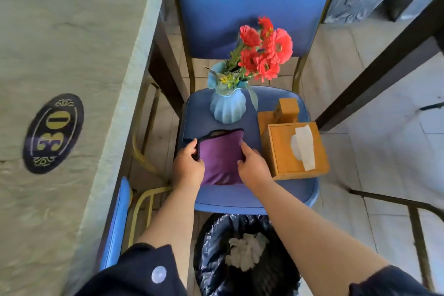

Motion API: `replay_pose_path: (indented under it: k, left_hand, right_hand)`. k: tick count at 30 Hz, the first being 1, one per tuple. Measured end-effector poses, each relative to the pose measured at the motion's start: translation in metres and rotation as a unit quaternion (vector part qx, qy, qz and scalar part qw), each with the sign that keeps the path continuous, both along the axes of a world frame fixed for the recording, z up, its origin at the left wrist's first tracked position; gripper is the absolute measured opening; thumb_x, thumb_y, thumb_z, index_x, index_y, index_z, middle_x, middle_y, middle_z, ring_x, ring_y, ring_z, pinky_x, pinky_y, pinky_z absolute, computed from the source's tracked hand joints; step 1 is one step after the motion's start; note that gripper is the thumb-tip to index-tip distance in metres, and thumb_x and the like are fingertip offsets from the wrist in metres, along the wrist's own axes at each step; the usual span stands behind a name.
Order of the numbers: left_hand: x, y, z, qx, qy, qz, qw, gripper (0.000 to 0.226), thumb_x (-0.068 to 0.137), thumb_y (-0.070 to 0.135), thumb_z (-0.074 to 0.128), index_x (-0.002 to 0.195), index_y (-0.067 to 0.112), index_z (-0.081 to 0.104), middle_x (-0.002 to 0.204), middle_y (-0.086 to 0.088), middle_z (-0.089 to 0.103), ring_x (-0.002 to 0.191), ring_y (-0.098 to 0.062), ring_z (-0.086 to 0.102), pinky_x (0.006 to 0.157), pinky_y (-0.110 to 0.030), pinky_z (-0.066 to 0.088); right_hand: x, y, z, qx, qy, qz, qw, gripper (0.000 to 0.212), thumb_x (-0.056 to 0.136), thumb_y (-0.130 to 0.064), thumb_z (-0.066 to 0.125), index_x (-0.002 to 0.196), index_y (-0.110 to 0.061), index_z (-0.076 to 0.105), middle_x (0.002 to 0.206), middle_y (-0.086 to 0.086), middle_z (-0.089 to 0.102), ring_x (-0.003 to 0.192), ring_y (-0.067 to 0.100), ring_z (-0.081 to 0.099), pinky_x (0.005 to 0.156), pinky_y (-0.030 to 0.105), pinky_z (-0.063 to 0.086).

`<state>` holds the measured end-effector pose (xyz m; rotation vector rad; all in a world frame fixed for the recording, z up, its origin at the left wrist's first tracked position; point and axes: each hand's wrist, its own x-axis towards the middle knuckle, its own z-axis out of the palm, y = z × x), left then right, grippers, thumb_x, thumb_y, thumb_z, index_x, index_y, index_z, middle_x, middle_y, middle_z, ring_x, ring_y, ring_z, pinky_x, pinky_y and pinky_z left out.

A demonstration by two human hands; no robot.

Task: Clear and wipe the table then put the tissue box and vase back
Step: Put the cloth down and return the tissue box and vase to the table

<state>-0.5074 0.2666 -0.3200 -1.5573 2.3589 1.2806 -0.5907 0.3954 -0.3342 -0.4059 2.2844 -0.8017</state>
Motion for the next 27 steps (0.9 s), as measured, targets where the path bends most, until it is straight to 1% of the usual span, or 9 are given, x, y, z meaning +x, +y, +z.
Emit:
replay_pose_path:
  k: [3, 5, 8, 10, 12, 18, 21, 24, 27]
  left_hand:
    - [-0.003, 0.007, 0.002, -0.002, -0.050, -0.031, 0.998, 0.060, 0.094, 0.014, 0.054, 0.148, 0.026, 0.032, 0.144, -0.007, 0.045, 0.128, -0.029, 0.047, 0.101, -0.042, 0.045]
    - [-0.008, 0.016, 0.013, -0.011, -0.043, -0.032, 0.998, 0.057, 0.095, 0.016, 0.051, 0.148, 0.024, 0.033, 0.147, -0.007, 0.039, 0.132, -0.028, 0.043, 0.103, -0.041, 0.041]
    - [-0.026, 0.037, 0.040, -0.026, 0.065, -0.028, 0.997, 0.044, 0.097, 0.010, 0.047, 0.140, 0.020, 0.047, 0.146, -0.001, 0.043, 0.131, -0.019, 0.044, 0.105, -0.029, 0.035]
    - [-0.040, 0.058, 0.056, -0.015, 0.133, -0.041, 0.990, 0.040, 0.096, 0.005, 0.044, 0.132, 0.018, 0.057, 0.139, 0.003, 0.051, 0.128, -0.014, 0.047, 0.105, -0.023, 0.033]
    - [-0.054, 0.078, 0.059, 0.021, 0.167, -0.046, 0.985, 0.039, 0.095, 0.004, 0.044, 0.127, 0.019, 0.061, 0.135, 0.005, 0.056, 0.127, -0.011, 0.049, 0.108, -0.025, 0.034]
    - [-0.085, 0.124, 0.029, 0.156, 0.119, -0.029, 0.980, 0.050, 0.096, 0.038, 0.048, 0.144, 0.030, 0.038, 0.147, 0.007, 0.041, 0.135, -0.014, 0.040, 0.111, -0.038, 0.035]
    - [-0.092, 0.143, 0.011, 0.219, 0.147, 0.003, 0.965, 0.062, 0.083, 0.058, 0.048, 0.141, 0.039, 0.037, 0.137, 0.008, 0.051, 0.124, -0.016, 0.051, 0.104, -0.043, 0.043]
    - [-0.093, 0.156, -0.001, 0.231, 0.177, 0.042, 0.956, 0.060, 0.091, 0.051, 0.052, 0.145, 0.040, 0.029, 0.139, 0.009, 0.049, 0.123, -0.013, 0.050, 0.104, -0.036, 0.042]
    - [-0.091, 0.157, -0.001, 0.246, 0.198, 0.057, 0.947, 0.056, 0.096, 0.037, 0.051, 0.147, 0.037, 0.028, 0.138, 0.010, 0.051, 0.121, -0.009, 0.050, 0.086, -0.019, 0.043]
  right_hand:
    - [0.004, 0.005, 0.015, 0.053, 0.046, 0.067, 0.995, 0.061, 0.099, -0.012, 0.037, 0.153, -0.013, 0.010, 0.138, 0.016, 0.041, 0.111, 0.026, 0.051, 0.080, 0.025, 0.041]
    - [0.006, 0.015, 0.040, -0.005, 0.051, 0.049, 0.997, 0.053, 0.099, -0.009, 0.038, 0.150, -0.011, 0.024, 0.135, 0.011, 0.044, 0.112, 0.020, 0.049, 0.076, 0.011, 0.030]
    - [-0.004, 0.041, 0.079, -0.139, 0.134, -0.024, 0.981, 0.042, 0.093, 0.002, 0.045, 0.130, -0.012, 0.057, 0.121, -0.002, 0.054, 0.100, -0.001, 0.045, 0.079, -0.004, 0.027]
    - [-0.020, 0.062, 0.094, -0.174, 0.199, -0.083, 0.961, 0.039, 0.089, 0.006, 0.048, 0.115, -0.016, 0.067, 0.112, -0.007, 0.055, 0.095, -0.008, 0.041, 0.079, -0.005, 0.029]
    - [-0.038, 0.083, 0.098, -0.165, 0.228, -0.138, 0.950, 0.040, 0.087, 0.007, 0.049, 0.110, -0.019, 0.068, 0.113, -0.007, 0.055, 0.102, 0.001, 0.048, 0.082, 0.002, 0.030]
    - [-0.083, 0.120, 0.053, -0.083, 0.072, -0.210, 0.971, 0.041, 0.096, -0.019, 0.048, 0.137, -0.023, 0.047, 0.137, -0.002, 0.050, 0.128, 0.016, 0.045, 0.100, 0.029, 0.037]
    - [-0.092, 0.128, 0.032, -0.090, -0.016, -0.210, 0.973, 0.044, 0.100, -0.029, 0.042, 0.144, -0.021, 0.040, 0.141, 0.001, 0.049, 0.129, 0.019, 0.046, 0.102, 0.034, 0.038]
    - [-0.087, 0.129, 0.024, -0.124, -0.083, -0.226, 0.963, 0.044, 0.103, -0.034, 0.032, 0.146, -0.025, 0.036, 0.142, -0.002, 0.047, 0.128, 0.018, 0.044, 0.097, 0.030, 0.036]
    - [-0.080, 0.126, 0.022, -0.148, -0.075, -0.241, 0.956, 0.043, 0.103, -0.035, 0.030, 0.146, -0.027, 0.035, 0.139, -0.004, 0.048, 0.116, 0.011, 0.044, 0.092, 0.026, 0.037]
